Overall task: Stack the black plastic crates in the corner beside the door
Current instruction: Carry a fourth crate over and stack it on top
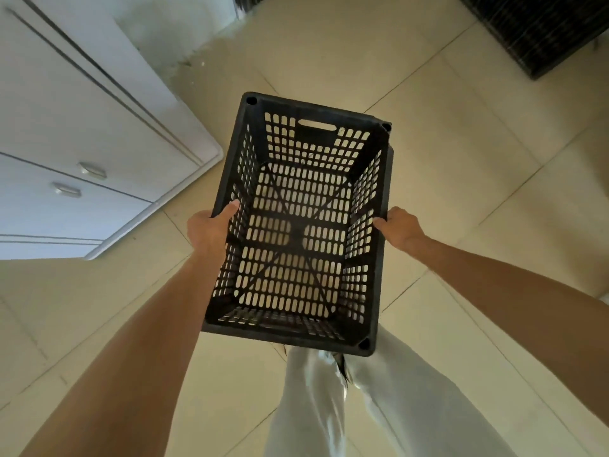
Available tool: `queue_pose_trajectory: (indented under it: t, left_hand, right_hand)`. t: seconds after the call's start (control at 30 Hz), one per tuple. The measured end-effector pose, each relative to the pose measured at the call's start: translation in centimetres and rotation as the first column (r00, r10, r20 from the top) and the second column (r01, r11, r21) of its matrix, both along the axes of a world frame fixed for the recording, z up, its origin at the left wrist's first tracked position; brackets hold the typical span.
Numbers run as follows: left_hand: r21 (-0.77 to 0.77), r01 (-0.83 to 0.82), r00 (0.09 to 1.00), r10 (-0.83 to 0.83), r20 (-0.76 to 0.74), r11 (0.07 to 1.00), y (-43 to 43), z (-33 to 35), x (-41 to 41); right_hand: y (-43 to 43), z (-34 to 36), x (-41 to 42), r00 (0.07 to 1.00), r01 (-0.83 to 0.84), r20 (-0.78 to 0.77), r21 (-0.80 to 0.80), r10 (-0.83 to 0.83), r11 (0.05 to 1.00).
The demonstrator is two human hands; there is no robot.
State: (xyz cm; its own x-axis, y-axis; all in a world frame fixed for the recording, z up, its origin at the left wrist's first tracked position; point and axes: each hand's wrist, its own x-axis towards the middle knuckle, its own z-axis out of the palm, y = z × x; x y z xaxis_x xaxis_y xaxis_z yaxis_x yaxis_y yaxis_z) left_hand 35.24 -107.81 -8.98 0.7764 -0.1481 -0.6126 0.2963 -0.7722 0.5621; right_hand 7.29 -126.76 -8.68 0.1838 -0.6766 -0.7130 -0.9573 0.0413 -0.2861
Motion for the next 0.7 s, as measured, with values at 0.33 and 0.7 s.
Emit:
queue_pose_trajectory:
  t: [0.33,0.7]
  left_hand:
    - [0.101,0.310,0.943,-0.320,0.093,0.945,-3.7,17.2,-1.8]
    - [0.246,0.679,0.604,-0.717,0.349,0.692,-8.5,39.2,-2.2]
  right_hand:
    - [-1.5,16.9,-4.8,0.999,0.038,0.027,0.011,-0.038,0.999]
    - [-5.3,37.1,-8.2,0.996,0.049,0.079,-0.105,-0.041,0.993]
